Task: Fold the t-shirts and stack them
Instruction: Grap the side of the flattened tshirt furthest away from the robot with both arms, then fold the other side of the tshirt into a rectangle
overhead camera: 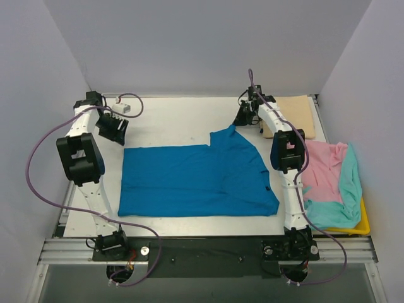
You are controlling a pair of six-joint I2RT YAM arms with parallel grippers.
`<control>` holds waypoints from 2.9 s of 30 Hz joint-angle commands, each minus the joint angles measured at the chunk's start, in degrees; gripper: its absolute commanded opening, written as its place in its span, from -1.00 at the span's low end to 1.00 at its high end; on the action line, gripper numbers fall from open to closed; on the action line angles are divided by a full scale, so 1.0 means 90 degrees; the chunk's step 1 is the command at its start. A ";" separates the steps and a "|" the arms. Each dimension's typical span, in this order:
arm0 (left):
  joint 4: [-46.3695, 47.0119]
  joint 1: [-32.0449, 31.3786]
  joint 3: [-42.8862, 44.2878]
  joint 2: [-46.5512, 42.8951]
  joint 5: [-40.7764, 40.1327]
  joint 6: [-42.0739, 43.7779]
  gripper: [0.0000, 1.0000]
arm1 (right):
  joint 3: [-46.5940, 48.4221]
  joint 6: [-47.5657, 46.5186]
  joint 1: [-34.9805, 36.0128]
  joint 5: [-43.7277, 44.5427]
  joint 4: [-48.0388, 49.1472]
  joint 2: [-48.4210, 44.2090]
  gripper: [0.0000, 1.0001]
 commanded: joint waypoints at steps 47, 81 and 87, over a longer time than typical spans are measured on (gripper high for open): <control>-0.1854 -0.0802 -0.3631 -0.2705 -0.0489 0.4847 -1.00 | -0.7442 -0.0215 0.0712 0.0128 -0.0321 -0.7093 -1.00; 0.0346 -0.1086 -0.4462 -0.3458 -0.0509 0.5099 -1.00 | -0.9581 0.0646 0.0889 0.0832 -0.0789 -0.8335 -1.00; 0.0580 -0.1086 -0.5079 -0.3390 -0.1143 0.5384 -1.00 | -1.0208 0.0979 0.0957 0.0255 0.0012 -0.8063 -1.00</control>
